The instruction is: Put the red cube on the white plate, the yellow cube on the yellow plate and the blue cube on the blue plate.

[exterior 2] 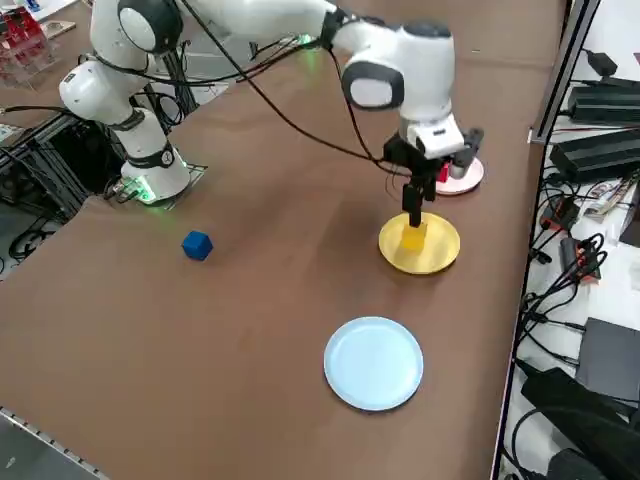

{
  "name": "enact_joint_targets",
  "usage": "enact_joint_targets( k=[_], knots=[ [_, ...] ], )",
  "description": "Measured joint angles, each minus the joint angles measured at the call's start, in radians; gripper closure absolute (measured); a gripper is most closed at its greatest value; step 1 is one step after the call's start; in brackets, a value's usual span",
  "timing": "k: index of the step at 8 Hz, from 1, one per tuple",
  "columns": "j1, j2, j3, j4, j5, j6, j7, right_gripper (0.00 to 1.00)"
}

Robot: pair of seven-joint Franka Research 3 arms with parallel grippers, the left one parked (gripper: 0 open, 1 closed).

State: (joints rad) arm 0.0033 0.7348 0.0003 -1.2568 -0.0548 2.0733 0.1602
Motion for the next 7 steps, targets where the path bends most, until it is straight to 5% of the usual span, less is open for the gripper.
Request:
enact_joint_targets(
  k=[4,7],
  knots=[
    [-0.022,-0.193,-0.001,0.005,0.019,-0.397,-0.116,0.0],
    [-0.111,-0.34,-0.007,-0.006,0.021,-0.687,-0.285,0.0]
  ],
)
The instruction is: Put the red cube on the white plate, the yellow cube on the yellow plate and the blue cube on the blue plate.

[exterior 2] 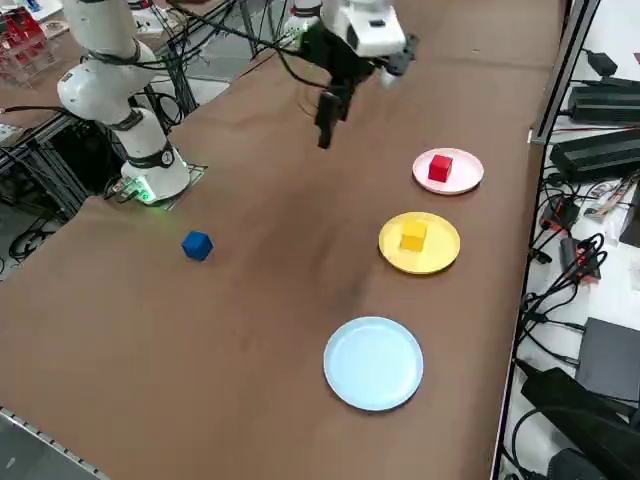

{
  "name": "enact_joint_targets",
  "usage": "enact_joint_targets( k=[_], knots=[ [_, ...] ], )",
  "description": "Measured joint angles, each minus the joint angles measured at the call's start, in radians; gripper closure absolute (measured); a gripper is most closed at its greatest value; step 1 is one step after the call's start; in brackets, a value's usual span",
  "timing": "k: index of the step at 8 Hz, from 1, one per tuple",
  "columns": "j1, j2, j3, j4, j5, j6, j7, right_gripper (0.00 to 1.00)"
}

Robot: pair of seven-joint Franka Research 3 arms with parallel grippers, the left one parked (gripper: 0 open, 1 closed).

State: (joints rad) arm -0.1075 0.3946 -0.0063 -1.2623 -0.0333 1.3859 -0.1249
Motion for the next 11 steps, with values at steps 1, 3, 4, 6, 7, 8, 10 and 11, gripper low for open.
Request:
enact_joint_targets(
  k=[1,3,4,6,7,8,10,11],
  knots=[
    [-0.034,-0.04,-0.001,-0.033,0.003,-0.024,-0.01,0.01],
    [-0.076,-0.112,-0.007,-0.163,0.004,-0.018,-0.001,0.01],
    [-0.109,-0.149,-0.009,-0.241,0.004,0.0,-0.002,0.0],
    [-0.148,-0.227,-0.012,-0.436,0.004,0.071,-0.007,0.0],
    [-0.15,-0.274,-0.012,-0.568,0.004,0.156,-0.007,0.0],
    [-0.155,-0.326,-0.012,-0.72,0.002,0.263,-0.007,0.0],
    [-0.182,-0.394,-0.012,-0.958,-0.003,0.435,-0.011,0.0],
    [-0.198,-0.401,-0.012,-1.034,-0.011,0.506,-0.035,0.0]
  ],
)
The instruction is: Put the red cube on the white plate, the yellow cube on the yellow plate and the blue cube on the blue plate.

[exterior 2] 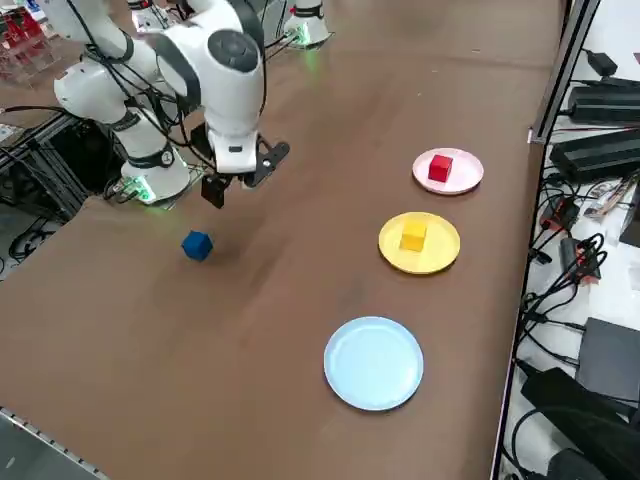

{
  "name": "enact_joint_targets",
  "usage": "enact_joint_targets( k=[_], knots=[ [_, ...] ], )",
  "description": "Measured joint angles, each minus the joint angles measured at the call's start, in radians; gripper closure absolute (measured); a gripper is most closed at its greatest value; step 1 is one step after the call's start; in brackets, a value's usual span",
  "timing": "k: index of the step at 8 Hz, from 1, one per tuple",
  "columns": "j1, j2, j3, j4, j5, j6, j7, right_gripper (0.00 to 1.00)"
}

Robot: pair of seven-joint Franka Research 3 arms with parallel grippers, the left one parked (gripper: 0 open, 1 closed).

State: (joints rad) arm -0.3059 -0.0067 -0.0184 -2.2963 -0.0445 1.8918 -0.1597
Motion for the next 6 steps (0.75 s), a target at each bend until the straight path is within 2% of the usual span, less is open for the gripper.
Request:
enact_joint_targets(
  k=[2,4,6],
  knots=[
    [-0.051,0.0,0.0,-0.099,-0.028,0.116,-0.094,0.0],
    [-0.127,-0.001,-0.002,-0.155,-0.032,0.187,-0.165,0.0],
    [-0.153,-0.002,-0.003,-0.23,-0.032,0.296,-0.173,0.0]
  ],
)
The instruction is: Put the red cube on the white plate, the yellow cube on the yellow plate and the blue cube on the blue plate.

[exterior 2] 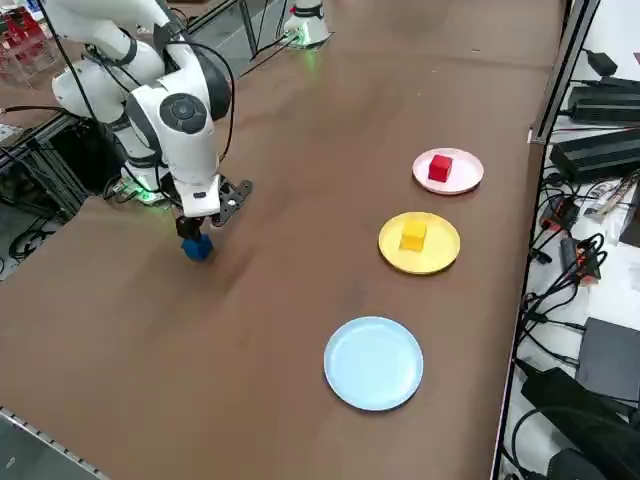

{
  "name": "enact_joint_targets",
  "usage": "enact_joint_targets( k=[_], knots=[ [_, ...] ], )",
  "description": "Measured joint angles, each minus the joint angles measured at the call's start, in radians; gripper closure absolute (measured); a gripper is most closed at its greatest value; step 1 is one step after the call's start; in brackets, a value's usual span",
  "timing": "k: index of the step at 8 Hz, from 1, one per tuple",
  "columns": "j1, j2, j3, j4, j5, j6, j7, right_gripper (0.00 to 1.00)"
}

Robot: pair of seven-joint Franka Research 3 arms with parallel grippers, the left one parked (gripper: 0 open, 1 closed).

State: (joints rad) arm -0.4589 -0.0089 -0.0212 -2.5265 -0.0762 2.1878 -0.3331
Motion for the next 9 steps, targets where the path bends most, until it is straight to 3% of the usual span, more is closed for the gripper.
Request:
enact_joint_targets(
  k=[2,6,9],
  knots=[
    [-0.014,0.0,0.0,-0.069,0.0,0.072,0.0,0.0],
    [-0.037,-0.001,0.0,-0.089,-0.003,0.105,-0.003,0.0],
    [-0.037,0.005,0.001,-0.155,-0.069,0.198,-0.004,0.0]
  ],
)
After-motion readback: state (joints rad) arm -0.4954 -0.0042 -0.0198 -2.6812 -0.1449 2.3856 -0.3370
